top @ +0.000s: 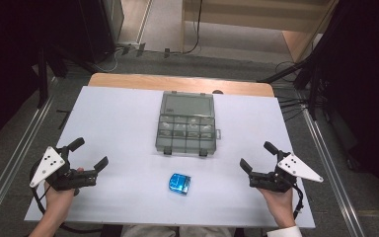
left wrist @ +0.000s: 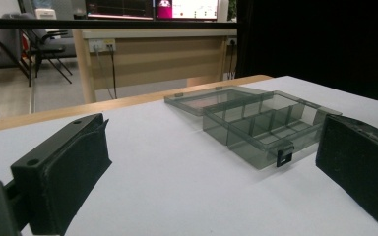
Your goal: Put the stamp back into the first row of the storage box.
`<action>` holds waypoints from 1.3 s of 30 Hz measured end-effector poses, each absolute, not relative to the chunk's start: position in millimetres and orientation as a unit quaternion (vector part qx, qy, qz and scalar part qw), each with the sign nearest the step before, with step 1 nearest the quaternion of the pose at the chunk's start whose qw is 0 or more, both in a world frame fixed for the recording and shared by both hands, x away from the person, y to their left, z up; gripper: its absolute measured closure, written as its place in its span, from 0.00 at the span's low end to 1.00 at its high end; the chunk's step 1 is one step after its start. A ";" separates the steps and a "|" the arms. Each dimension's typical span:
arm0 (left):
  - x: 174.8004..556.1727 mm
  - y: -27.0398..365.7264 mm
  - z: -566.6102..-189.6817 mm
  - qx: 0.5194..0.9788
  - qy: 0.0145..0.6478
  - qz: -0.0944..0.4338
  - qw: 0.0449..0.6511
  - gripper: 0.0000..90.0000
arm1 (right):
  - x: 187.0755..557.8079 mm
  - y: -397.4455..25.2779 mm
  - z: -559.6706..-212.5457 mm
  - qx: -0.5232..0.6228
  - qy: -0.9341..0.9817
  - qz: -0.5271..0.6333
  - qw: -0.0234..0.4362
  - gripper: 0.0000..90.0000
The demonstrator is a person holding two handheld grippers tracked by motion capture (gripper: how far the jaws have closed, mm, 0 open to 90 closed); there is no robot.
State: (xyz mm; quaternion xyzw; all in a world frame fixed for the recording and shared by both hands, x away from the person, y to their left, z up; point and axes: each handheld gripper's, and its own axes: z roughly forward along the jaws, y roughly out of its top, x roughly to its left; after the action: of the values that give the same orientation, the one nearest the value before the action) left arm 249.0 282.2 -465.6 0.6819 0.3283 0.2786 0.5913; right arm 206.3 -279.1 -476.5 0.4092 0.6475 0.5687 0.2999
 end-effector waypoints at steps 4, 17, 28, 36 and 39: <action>249.8 282.3 -465.7 0.682 0.330 0.275 0.592 0.00 | 206.2 -278.1 -477.5 0.408 0.651 0.567 0.297 0.00; 251.4 281.4 -466.3 0.683 0.331 0.268 0.593 0.00 | 206.6 -274.8 -479.9 0.407 0.661 0.559 0.290 0.00; 251.8 280.3 -466.9 0.686 0.331 0.265 0.591 0.00 | 210.0 -264.8 -483.8 0.398 0.683 0.545 0.278 0.00; 252.1 279.6 -467.3 0.688 0.330 0.263 0.590 0.00 | 212.4 -254.7 -486.6 0.389 0.700 0.536 0.267 0.00; 252.1 279.5 -467.4 0.689 0.330 0.263 0.590 0.00 | 212.6 -252.1 -486.7 0.387 0.702 0.536 0.263 0.00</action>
State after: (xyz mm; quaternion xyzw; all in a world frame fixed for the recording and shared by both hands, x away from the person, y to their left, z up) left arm 252.1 279.5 -467.4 0.6886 0.3303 0.2630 0.5896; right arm 212.6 -252.1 -486.7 0.3874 0.7022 0.5362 0.2632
